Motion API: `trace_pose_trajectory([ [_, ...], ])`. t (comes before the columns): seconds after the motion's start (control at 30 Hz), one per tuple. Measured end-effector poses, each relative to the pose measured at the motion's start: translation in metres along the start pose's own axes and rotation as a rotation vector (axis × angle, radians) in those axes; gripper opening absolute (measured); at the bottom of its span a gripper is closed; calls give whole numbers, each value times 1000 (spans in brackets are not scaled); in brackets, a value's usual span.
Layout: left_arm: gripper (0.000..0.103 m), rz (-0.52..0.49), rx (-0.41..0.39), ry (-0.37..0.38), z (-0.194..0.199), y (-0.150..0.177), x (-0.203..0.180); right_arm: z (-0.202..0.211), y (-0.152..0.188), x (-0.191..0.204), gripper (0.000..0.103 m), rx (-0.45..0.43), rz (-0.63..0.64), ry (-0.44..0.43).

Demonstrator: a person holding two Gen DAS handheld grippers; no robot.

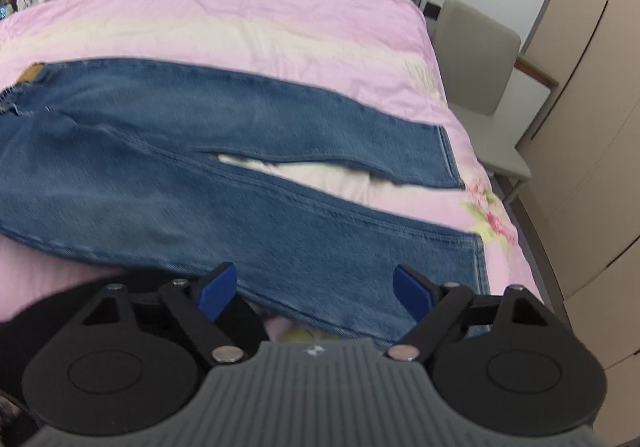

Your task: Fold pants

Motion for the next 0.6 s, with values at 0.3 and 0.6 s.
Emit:
trace_pose_trajectory([
  [0.3, 86, -363, 36, -18, -28, 41, -6, -25, 32, -12, 82, 96, 129, -65],
  [0.6, 86, -654, 93, -166, -72, 73, -17, -44, 56, -29, 82, 167, 306, -16],
])
Point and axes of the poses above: each gripper's, at about its wrist camera, not at the fingertips, and z roughly against the way its jaws point, x to its left, y to its underside, the point moved 3 cm from there along -z, roughly the way its jaws point, and after that the axes turned 2 degrees about -y, right-handed, at the moved point
